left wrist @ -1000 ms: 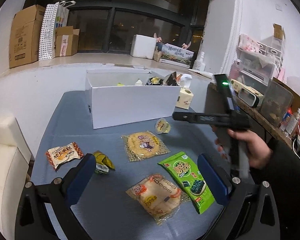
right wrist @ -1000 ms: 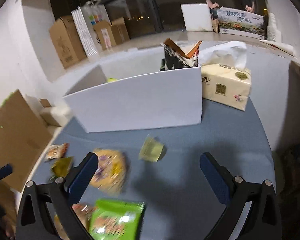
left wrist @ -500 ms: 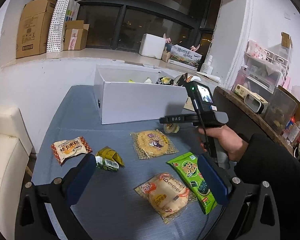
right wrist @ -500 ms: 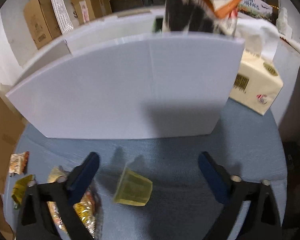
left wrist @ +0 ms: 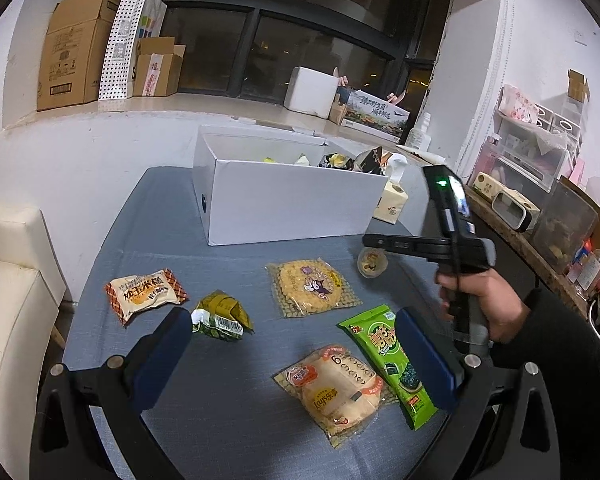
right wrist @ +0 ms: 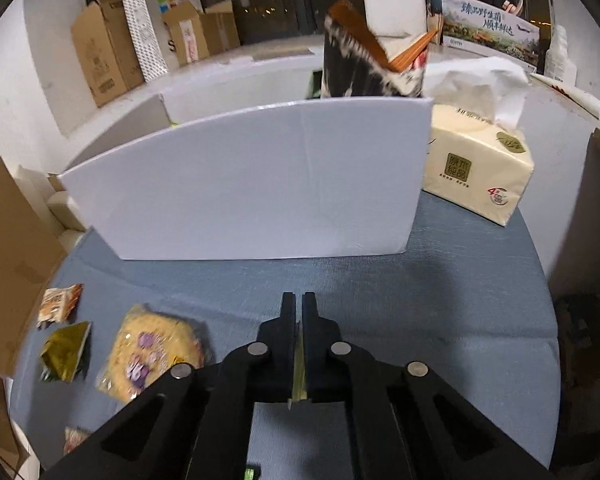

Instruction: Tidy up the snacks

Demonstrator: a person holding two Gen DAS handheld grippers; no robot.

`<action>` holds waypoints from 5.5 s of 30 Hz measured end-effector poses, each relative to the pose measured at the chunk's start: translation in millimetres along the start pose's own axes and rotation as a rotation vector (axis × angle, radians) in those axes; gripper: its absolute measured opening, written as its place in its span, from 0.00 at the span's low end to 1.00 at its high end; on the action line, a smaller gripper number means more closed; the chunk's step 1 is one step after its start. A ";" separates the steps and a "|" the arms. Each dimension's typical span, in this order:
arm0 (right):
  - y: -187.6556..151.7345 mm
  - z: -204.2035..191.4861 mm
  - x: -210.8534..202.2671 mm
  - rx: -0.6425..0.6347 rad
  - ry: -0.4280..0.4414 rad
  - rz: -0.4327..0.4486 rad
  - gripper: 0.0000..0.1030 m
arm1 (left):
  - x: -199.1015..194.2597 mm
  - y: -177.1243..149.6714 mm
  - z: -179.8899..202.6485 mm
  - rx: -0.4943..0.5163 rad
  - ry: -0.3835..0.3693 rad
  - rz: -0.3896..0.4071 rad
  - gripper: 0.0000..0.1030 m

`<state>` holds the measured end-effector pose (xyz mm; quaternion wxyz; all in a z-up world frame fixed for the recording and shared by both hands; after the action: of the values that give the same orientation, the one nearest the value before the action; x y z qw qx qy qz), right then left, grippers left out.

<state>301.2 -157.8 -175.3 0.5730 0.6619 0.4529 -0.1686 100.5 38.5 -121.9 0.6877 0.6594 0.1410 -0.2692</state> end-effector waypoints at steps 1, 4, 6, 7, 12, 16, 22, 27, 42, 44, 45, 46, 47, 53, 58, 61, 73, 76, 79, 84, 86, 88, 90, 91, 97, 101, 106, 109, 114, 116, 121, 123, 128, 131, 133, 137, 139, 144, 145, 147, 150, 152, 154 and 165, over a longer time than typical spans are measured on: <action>0.7 -0.2 -1.1 0.006 0.012 0.002 0.00 | 0.4 0.2 -0.1 -0.003 0.001 -0.003 1.00; -8.3 2.5 -17.2 0.025 0.063 0.022 0.00 | 0.2 1.5 -0.2 0.000 0.006 -0.001 1.00; -11.9 3.4 -27.6 0.031 0.092 0.032 0.00 | 1.3 1.6 0.2 0.000 0.007 -0.002 1.00; -14.8 3.5 -32.1 0.028 0.105 0.031 0.00 | 2.2 1.4 1.0 0.000 0.005 -0.005 1.00; -28.5 12.5 -37.1 -0.003 0.105 0.027 0.24 | 5.5 -0.2 9.2 0.023 -0.005 -0.016 1.00; -35.4 11.0 -30.2 0.009 0.110 0.056 0.98 | 8.3 -1.1 12.3 0.033 -0.008 -0.023 1.00; -30.7 7.5 4.6 0.004 0.049 -0.016 0.97 | 8.7 -2.0 12.3 0.035 -0.007 -0.028 1.00; -27.8 8.0 13.9 -0.012 0.022 -0.055 0.33 | 13.1 -4.2 12.5 0.038 -0.006 -0.043 1.00; -49.7 30.7 -83.9 0.094 0.067 0.085 0.33 | 106.1 19.1 49.2 0.099 -0.006 -0.229 1.00; -56.7 31.9 -91.6 0.125 0.084 0.099 0.33 | 127.5 20.5 53.0 0.111 0.014 -0.259 1.00; -62.2 35.2 -99.2 0.131 0.081 0.113 0.33 | 140.0 20.4 54.4 0.115 0.025 -0.277 1.00; -66.8 38.6 -106.2 0.134 0.076 0.123 0.33 | 149.8 19.3 53.9 0.113 0.036 -0.296 1.00; -71.4 42.0 -111.2 0.137 0.067 0.129 0.33 | 156.7 18.3 53.2 0.110 0.043 -0.309 1.00; -91.3 56.3 -128.6 0.159 0.052 0.136 0.33 | 190.7 6.2 36.6 0.060 0.096 -0.393 0.98; -93.3 61.0 -131.7 0.168 0.056 0.144 0.33 | 196.8 6.2 33.2 0.063 0.075 -0.412 0.81; -94.5 57.9 -131.9 0.159 0.060 0.143 0.33 | 195.4 11.1 31.5 0.057 0.037 -0.409 0.73; -96.1 44.1 -123.8 0.132 0.060 0.133 0.33 | 172.5 30.8 29.8 0.101 0.049 -0.347 0.37; -96.4 44.5 -125.5 0.133 0.060 0.138 0.33 | 173.5 28.9 33.2 0.096 0.031 -0.350 0.37; -95.1 47.2 -127.7 0.142 0.065 0.145 0.33 | 168.6 33.5 37.4 0.121 0.025 -0.329 0.33; -95.8 47.0 -127.9 0.146 0.071 0.144 0.33 | 176.4 26.5 38.3 0.115 0.047 -0.401 0.81; -95.7 45.6 -127.9 0.140 0.075 0.146 0.33 | 180.9 23.2 39.9 0.094 0.051 -0.415 0.90; -95.9 44.5 -127.1 0.136 0.075 0.143 0.33 | 188.4 20.2 46.8 0.085 0.039 -0.439 0.91; -96.2 44.5 -126.6 0.136 0.077 0.142 0.33 | 199.9 17.5 55.9 0.101 0.055 -0.463 0.91; -96.2 45.3 -126.6 0.139 0.077 0.142 0.33 | 203.8 16.6 58.4 0.113 0.068 -0.470 0.91; -96.7 48.3 -126.8 0.149 0.076 0.141 0.33 | 214.5 18.1 71.5 0.162 0.063 -0.464 0.73; -97.6 44.8 -125.3 0.140 0.079 0.137 0.33 | 206.6 26.5 69.3 0.156 0.041 -0.428 0.21; -96.1 41.1 -124.1 0.136 0.082 0.135 0.33 | 173.2 44.0 61.6 0.170 0.020 -0.338 0.19; -90.3 35.5 -123.5 0.132 0.097 0.139 0.33 | 155.9 58.0 57.9 0.176 0.016 -0.280 0.19; -51.7 8.6 -129.9 0.098 0.173 0.179 0.33 | 114.3 102.5 36.0 0.162 0.018 -0.160 0.19; -26.8 -7.0 -133.0 0.063 0.201 0.212 0.33 | 106.2 120.3 24.5 0.160 0.037 -0.126 0.19; 46.7 -52.5 -120.2 -0.024 0.235 0.259 0.33 | 105.9 164.4 -15.7 0.160 0.083 -0.078 0.19; 74.0 -64.7 -104.3 -0.030 0.214 0.250 0.33 | 114.3 176.8 -30.9 0.160 0.096 -0.084 0.19; 128.8 -79.5 -56.9 -0.036 0.137 0.211 0.33 | 152.1 192.4 -53.2 0.184 0.122 -0.120 0.20; 144.9 -82.0 -34.1 -0.052 0.113 0.187 0.34 | 179.9 192.9 -64.2 0.174 0.131 -0.175 0.48; 149.0 -78.4 -21.9 -0.056 0.079 0.159 0.66 | 191.7 187.2 -72.4 0.141 0.130 -0.227 1.00; 149.5 -69.6 -30.2 -0.013 0.086 0.216 1.00 | 190.3 177.9 -84.4 0.105 0.147 -0.211 1.00; 147.6 -65.7 -37.2 0.011 0.099 0.235 1.00 | 187.2 172.2 -86.5 0.104 0.166 -0.210 1.00; 134.8 -57.8 -50.2 0.073 0.127 0.207 1.00 | 163.5 161.0 -82.4 0.104 0.166 -0.183 1.00; 130.9 -58.1 -53.0 0.075 0.135 0.203 1.00 | 155.4 161.4 -81.3 0.105 0.161 -0.177 1.00; 116.9 -58.9 -65.6 0.063 0.155 0.205 1.00 | 135.3 158.4 -77.1 0.117 0.161 -0.152 1.00; 91.1 -55.8 -85.2 0.044 0.154 0.214 1.00 | 99.2 151.0 -70.6 0.118 0.165 -0.105 1.00; 73.2 -51.7 -95.7 0.047 0.150 0.201 1.00 | 76.3 144.9 -63.8 0.118 0.148 -0.077 1.00; 47.1 -46.3 -110.2 0.061 0.145 0.183 1.00 | 51.3 136.6 -54.8 0.131 0.158 -0.041 1.00; -96.4 -28.0 -120.6 0.090 0.036 0.121 1.00 | -15.9 32.6 -5.9 0.095 0.124 -0.029 1.00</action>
<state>152.2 -187.8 -136.2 0.5435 0.7162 0.4143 -0.1420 106.6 46.8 -86.7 0.6417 0.7046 0.1800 -0.2439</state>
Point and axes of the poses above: each gripper's, at about its wrist camera, not at the fingertips, and x roughly the way its jaws point, z to its right, y to its top, the point moved 6 cm from there along x, roughly the way its jaws point, and after that the axes turned 12 degrees about x, right-handed, at the moved point
